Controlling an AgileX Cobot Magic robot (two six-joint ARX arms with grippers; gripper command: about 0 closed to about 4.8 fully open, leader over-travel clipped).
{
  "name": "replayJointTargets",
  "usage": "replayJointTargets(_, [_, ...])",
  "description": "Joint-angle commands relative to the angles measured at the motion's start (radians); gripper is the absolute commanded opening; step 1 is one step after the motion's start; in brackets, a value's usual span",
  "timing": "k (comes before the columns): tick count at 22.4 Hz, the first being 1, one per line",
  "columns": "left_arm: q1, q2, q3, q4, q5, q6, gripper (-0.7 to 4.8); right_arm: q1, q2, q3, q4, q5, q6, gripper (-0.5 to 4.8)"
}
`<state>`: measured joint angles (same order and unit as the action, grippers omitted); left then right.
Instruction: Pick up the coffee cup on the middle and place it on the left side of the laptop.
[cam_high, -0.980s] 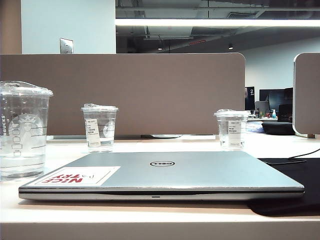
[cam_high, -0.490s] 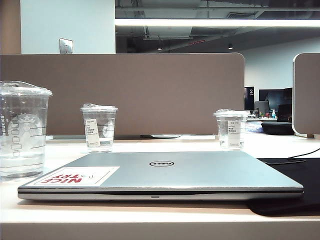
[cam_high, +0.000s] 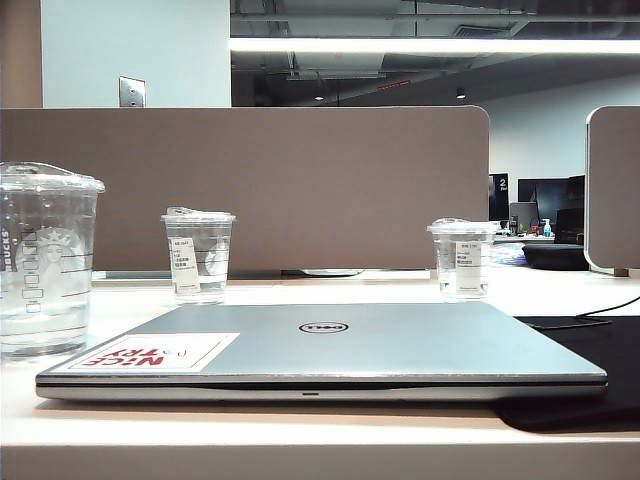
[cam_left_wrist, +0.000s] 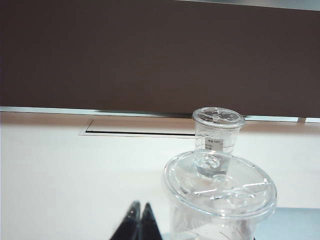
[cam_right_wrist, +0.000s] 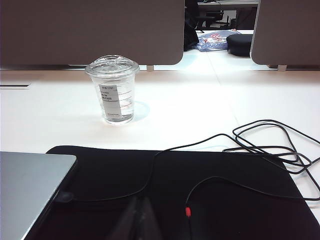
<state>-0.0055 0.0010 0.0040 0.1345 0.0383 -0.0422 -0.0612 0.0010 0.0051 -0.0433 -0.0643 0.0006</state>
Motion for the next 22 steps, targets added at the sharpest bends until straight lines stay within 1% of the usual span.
replayJointTargets(1, [-0.002, 0.000, 0.003, 0.009, 0.012, -0.001, -0.04, 0.000, -0.002, -0.004, 0.017, -0.002, -0.001, -0.05])
replayJointTargets(22, [-0.001, 0.000, 0.003, 0.008, 0.018, 0.001, -0.04, 0.002, -0.002, -0.004, 0.017, -0.002, -0.001, -0.05])
